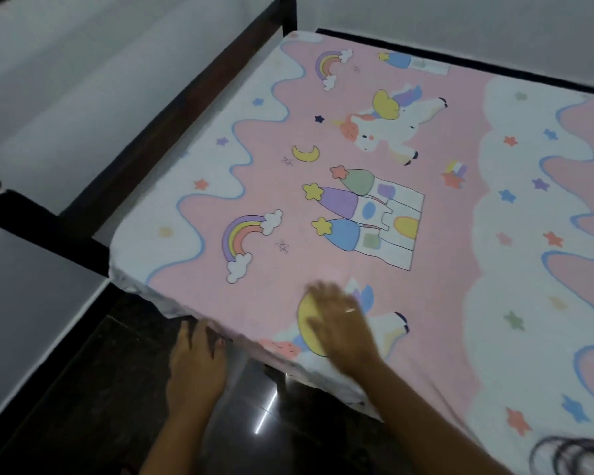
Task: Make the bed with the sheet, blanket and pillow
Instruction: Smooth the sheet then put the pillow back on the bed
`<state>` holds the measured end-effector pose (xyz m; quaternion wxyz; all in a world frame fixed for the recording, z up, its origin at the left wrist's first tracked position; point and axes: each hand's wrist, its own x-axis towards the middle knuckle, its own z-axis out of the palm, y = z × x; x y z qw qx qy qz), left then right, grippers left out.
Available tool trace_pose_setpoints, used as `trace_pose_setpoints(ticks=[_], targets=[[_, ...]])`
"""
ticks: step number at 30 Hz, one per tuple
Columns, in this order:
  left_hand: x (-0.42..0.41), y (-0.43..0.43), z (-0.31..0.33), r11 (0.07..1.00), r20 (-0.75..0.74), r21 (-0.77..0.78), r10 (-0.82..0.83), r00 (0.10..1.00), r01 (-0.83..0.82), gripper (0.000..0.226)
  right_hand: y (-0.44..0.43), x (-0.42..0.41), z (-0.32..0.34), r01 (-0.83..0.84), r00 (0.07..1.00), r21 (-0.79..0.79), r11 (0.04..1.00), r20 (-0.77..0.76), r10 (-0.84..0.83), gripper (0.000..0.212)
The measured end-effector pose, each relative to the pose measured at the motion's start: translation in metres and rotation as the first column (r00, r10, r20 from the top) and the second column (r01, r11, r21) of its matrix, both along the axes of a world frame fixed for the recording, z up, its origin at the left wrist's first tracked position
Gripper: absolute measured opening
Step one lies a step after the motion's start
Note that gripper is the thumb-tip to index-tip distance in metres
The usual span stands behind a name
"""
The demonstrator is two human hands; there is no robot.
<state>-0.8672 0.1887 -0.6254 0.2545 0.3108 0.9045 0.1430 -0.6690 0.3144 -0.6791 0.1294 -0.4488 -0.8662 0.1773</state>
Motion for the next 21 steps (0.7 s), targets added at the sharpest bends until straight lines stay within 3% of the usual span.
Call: trace_pose_setpoints(ticks=[3, 6, 10, 13, 15, 17, 19, 21], targets=[[-0.034, 0.004, 0.006, 0.998, 0.015, 0.034, 0.058, 0.998, -0.059, 0.047, 0.026, 0.038, -0.015, 0.430, 0.900, -0.089, 0.898, 0.125, -0.418, 0.065], [-0.041, 0.017, 0.004, 0.990, 0.110, 0.031, 0.131, 0.985, -0.136, 0.044, 0.024, 0.021, -0.015, 0.516, 0.830, -0.074, 0.853, 0.287, -0.477, 0.069], [-0.036, 0.033, -0.010, 0.963, 0.269, 0.081, 0.226, 0.936, -0.256, 0.044, 0.002, -0.060, -0.011, 0.367, 0.908, -0.110, 0.924, 0.256, -0.330, 0.063], [-0.037, 0.047, -0.010, 0.914, 0.356, 0.117, 0.327, 0.875, -0.389, 0.043, -0.015, -0.117, -0.003, 0.096, 0.976, -0.171, 0.981, 0.210, -0.059, 0.063], [-0.043, 0.058, -0.006, 0.862, 0.413, 0.127, 0.403, 0.817, -0.490, 0.045, -0.016, -0.141, 0.006, -0.159, 0.974, -0.204, 0.966, 0.125, 0.187, 0.057], [-0.056, 0.069, -0.002, 0.786, 0.483, 0.131, 0.481, 0.731, -0.604, 0.047, 0.004, -0.149, 0.016, -0.354, 0.931, -0.291, 0.889, -0.016, 0.366, 0.053], [-0.070, 0.079, 0.000, 0.702, 0.508, 0.127, 0.561, 0.654, -0.701, 0.048, 0.032, -0.141, 0.019, -0.367, 0.930, -0.259, 0.893, -0.089, 0.356, 0.056], [-0.082, 0.083, -0.001, 0.638, 0.499, 0.119, 0.624, 0.602, -0.761, 0.049, 0.068, -0.116, 0.011, -0.153, 0.988, -0.230, 0.961, -0.028, 0.150, 0.062]])
